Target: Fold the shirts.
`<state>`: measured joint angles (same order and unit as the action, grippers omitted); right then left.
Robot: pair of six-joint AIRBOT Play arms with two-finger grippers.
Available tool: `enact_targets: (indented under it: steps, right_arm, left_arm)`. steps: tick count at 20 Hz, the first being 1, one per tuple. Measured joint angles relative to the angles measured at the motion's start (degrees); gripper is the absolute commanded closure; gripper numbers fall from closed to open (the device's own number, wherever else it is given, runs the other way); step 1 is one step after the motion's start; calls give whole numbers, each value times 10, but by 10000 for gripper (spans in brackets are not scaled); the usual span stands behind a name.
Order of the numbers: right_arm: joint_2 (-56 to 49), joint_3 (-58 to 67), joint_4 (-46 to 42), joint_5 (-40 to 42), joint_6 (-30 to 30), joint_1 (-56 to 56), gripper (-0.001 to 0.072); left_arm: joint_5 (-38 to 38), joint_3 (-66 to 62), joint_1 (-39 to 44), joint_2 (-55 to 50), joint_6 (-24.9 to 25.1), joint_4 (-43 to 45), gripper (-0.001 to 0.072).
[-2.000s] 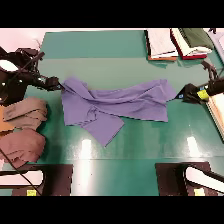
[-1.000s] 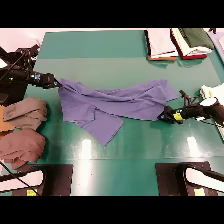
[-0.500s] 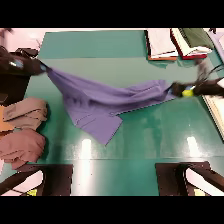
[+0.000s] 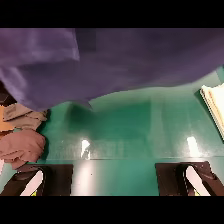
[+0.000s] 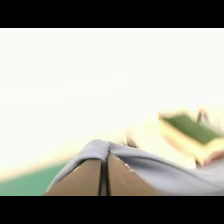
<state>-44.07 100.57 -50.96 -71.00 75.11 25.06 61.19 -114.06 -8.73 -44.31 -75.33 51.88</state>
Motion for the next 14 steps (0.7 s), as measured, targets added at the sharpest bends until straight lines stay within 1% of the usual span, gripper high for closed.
enact_targets:
  steps: [3,6,9,11,14]
  right_arm:
    - [-32,113,3,-55,11,42,695]
    - [-73,171,3,-95,23,47,695]
    - [-113,140,-10,-116,29,13,695]
    - [-148,92,-50,-122,32,-27,695]
    - [-220,16,-138,-126,34,-97,695]
  left_arm:
    - [-8,-48,0,7,-23,8,686]
    - [-5,-34,0,2,-39,17,686]
    - [9,33,0,-30,-50,21,686]
    - [28,85,0,-75,-54,17,686]
    - [47,159,12,-168,-54,16,685]
